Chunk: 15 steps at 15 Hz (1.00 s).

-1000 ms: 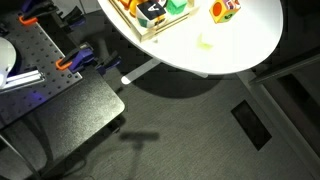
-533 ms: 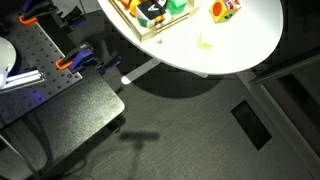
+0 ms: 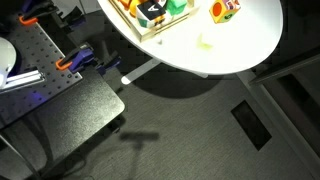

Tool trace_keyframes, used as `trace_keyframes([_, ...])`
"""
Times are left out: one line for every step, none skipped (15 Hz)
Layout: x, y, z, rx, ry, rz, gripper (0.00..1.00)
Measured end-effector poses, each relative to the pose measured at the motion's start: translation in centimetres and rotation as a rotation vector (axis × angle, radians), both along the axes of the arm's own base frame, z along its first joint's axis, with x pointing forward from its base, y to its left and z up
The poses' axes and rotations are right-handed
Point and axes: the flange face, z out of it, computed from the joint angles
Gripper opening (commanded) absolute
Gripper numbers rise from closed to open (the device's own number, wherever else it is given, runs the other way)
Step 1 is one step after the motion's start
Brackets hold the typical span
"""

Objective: Pick up the light green bowl and place it in the wooden tray

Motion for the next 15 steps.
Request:
trace_keyframes([0.0, -0.3, -0.2, 0.000, 0.004, -0.006, 1.00])
trace_keyframes([0.1, -0.7, -0.5, 0.000, 0.008, -0.013, 1.00])
trace_keyframes([0.1, -1.1, -0.7, 0.000, 0.012, -0.021, 1.00])
trace_keyframes([0.2, -1.6, -0.9, -0.001, 0.015, -0.031, 1.00])
trace_keyframes([0.4, -2.2, -1.1, -0.002, 0.018, -0.040, 1.00])
trace_keyframes([0.6, -2.7, -1.4, -0.004, 0.022, -0.049, 1.00])
trace_keyframes([0.8, -3.3, -1.7, -0.008, 0.025, -0.056, 1.00])
trace_keyframes([1.1, -3.9, -2.1, -0.012, 0.029, -0.063, 1.00])
trace_keyframes([1.3, -4.5, -2.5, -0.017, 0.032, -0.070, 1.00])
trace_keyframes([1.6, -5.0, -3.0, -0.024, 0.032, -0.072, 1.00])
trace_keyframes([1.9, -5.5, -3.5, -0.034, 0.031, -0.072, 1.00])
trace_keyframes([2.2, -6.0, -4.1, -0.045, 0.027, -0.072, 1.00])
trace_keyframes([2.5, -6.4, -4.7, -0.054, 0.024, -0.071, 1.00])
trace_keyframes([2.7, -6.9, -5.3, -0.063, 0.020, -0.071, 1.00])
trace_keyframes([3.0, -7.4, -6.0, -0.073, 0.016, -0.070, 1.00])
